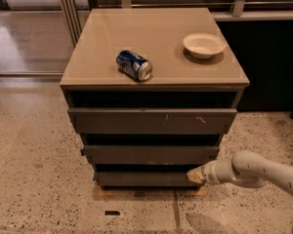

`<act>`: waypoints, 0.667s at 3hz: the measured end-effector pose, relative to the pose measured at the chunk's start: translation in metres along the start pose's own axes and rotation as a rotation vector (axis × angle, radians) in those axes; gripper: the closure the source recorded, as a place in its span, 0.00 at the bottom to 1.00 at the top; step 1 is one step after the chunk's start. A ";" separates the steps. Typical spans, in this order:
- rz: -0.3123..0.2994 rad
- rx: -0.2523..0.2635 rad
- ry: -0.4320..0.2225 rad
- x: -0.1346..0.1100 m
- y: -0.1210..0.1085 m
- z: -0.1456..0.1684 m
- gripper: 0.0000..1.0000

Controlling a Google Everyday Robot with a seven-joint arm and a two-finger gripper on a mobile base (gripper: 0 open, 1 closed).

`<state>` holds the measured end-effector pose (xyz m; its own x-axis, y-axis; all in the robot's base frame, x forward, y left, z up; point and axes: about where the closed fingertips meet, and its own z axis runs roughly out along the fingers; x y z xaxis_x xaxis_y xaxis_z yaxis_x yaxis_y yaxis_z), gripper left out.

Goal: Close middle drawer

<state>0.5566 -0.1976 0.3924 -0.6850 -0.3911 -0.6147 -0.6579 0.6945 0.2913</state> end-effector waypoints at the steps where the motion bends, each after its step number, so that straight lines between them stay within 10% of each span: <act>1: 0.000 0.000 0.000 0.000 0.000 0.000 0.36; 2: 0.000 0.000 0.000 0.000 0.000 0.000 0.12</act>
Offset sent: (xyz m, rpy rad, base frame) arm 0.0000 0.0000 0.0000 0.0000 0.0000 0.0000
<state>0.5566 -0.1976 0.3924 -0.6850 -0.3911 -0.6147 -0.6580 0.6944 0.2913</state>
